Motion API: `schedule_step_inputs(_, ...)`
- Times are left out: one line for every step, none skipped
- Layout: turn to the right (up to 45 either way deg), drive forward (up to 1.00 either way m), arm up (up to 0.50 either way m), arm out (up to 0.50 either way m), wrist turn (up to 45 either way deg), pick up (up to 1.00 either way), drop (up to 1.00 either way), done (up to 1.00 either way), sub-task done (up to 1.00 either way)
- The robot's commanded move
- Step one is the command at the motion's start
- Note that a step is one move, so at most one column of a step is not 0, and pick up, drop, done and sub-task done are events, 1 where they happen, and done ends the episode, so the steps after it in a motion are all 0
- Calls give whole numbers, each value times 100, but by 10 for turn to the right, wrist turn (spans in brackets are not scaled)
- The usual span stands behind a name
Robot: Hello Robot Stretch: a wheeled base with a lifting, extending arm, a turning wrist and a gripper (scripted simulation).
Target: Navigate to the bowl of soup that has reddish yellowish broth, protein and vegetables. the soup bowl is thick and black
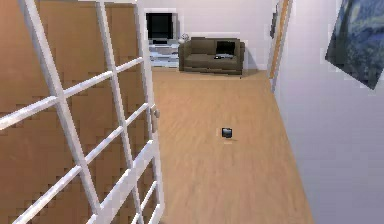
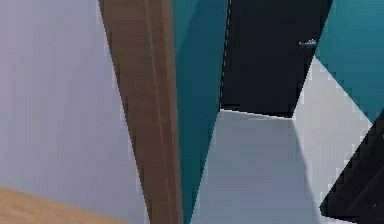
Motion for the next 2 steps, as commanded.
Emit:
schedule_step_inputs(120, 0, 0, 0, 0, 0, 0, 0, 0)
schedule_step_inputs(0, 100, 0, 0, 0, 0, 0, 0, 0)
